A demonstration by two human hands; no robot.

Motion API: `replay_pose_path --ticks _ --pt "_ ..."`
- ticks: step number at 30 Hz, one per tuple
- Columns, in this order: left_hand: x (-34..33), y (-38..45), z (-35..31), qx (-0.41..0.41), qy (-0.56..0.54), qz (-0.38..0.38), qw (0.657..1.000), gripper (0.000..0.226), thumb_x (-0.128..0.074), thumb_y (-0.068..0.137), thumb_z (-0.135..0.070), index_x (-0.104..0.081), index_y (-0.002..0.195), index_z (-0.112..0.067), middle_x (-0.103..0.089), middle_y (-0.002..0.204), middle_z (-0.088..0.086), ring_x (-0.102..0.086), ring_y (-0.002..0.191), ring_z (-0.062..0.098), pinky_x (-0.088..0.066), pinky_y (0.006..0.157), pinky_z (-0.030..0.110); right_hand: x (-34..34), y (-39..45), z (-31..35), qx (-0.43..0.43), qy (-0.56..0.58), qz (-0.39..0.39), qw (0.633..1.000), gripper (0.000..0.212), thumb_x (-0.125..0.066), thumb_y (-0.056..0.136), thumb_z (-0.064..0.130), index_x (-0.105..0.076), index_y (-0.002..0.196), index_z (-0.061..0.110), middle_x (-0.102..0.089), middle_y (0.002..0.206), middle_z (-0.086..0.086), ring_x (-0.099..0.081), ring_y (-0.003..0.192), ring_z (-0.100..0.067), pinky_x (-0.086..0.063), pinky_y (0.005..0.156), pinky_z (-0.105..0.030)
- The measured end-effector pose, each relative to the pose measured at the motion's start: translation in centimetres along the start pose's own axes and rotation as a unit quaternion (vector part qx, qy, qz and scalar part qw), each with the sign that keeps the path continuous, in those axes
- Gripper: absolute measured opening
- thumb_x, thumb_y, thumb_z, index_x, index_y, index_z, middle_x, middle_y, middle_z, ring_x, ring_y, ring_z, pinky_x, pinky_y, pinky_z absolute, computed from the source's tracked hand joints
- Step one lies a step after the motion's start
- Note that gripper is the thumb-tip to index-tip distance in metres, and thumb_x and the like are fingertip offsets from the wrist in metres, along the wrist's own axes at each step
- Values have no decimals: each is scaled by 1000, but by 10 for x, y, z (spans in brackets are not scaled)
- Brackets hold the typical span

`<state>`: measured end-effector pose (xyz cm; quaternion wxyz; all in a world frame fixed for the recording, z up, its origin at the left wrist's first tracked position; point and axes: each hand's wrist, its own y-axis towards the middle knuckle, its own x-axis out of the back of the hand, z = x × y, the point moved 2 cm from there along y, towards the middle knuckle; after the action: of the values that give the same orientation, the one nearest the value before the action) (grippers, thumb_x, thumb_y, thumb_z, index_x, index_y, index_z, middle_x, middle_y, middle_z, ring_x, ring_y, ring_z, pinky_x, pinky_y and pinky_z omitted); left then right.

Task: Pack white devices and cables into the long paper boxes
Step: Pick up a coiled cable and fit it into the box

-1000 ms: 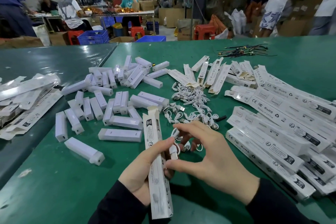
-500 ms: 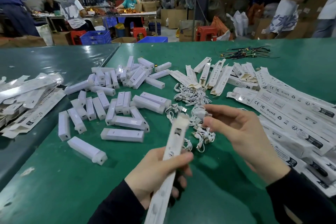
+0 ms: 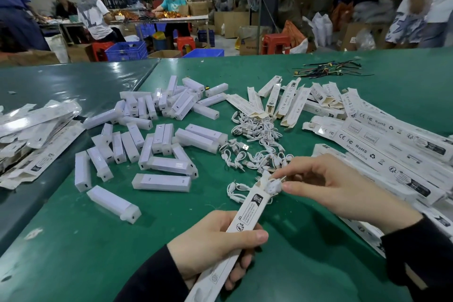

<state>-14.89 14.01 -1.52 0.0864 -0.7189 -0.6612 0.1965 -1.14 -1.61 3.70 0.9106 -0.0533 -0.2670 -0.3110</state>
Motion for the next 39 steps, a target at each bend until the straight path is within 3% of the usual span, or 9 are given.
replay_pose_path --ticks 4,8,12,15,21,30,34,36,39 --pt "-5 0 1 16 -5 33 999 44 -67 81 -41 -56 105 -6 -50 54 4 -42 36 13 -39 38 18 -7 2 0 7 -84 32 996 15 -69 89 20 -77 100 26 -67 89 6 -61 81 -6 -44 75 -20" --pt "-8 1 2 60 -57 43 996 63 -50 81 -68 -59 105 -11 -46 55 3 -41 36 13 -37 39 15 -11 3 2 -5 -42 38 998 18 -62 93 14 -77 99 22 -70 90 -4 -62 81 -18 -46 74 -28" --pt "-5 4 5 54 -111 41 992 59 -34 93 -62 -49 115 -9 -57 56 -3 -53 39 9 -42 40 15 -17 8 0 -36 129 7 991 5 -70 83 0 -72 86 3 -71 73 -2 -63 65 -9 -47 64 -14" --pt "-4 5 4 43 -127 39 990 55 -31 96 -57 -47 113 -7 -59 56 -3 -55 40 9 -43 41 15 -25 10 -3 -57 181 -25 982 6 -74 79 4 -75 75 9 -69 64 0 -57 54 -3 -41 54 -8" --pt "-4 4 0 20 -113 39 993 54 -27 97 -57 -50 96 -7 -56 53 -4 -53 39 7 -42 40 14 -30 11 -6 -93 236 -72 965 9 -72 82 14 -78 77 10 -74 75 -3 -57 61 -3 -36 53 -16" --pt "-6 4 -4 -24 -89 40 995 53 -25 95 -54 -49 79 -10 -53 48 -6 -50 36 5 -39 38 13 -36 9 0 -102 190 -71 974 25 -74 61 45 -80 76 27 -67 74 -3 -49 69 -7 -35 60 -19" --pt "-6 4 -4 -45 -82 32 995 51 -30 91 -54 -48 76 -9 -54 48 -8 -51 36 3 -40 38 12 -37 10 1 -58 127 -116 983 14 -70 84 30 -79 73 29 -62 80 -21 -49 73 -21 -42 71 -33" --pt "-5 4 -4 -56 -82 26 995 50 -30 92 -52 -49 76 -10 -55 49 -9 -52 37 2 -41 38 12 -37 9 2 -31 95 -100 990 22 -65 89 29 -77 70 29 -70 84 -7 -59 80 -16 -45 80 -37" --pt "-1 7 -2 -63 -73 3 995 51 -27 97 -53 -50 74 -13 -54 50 -12 -51 38 -1 -40 38 11 -37 7 6 -8 58 -51 997 21 -62 90 33 -76 75 29 -71 89 12 -60 81 0 -41 78 -25"
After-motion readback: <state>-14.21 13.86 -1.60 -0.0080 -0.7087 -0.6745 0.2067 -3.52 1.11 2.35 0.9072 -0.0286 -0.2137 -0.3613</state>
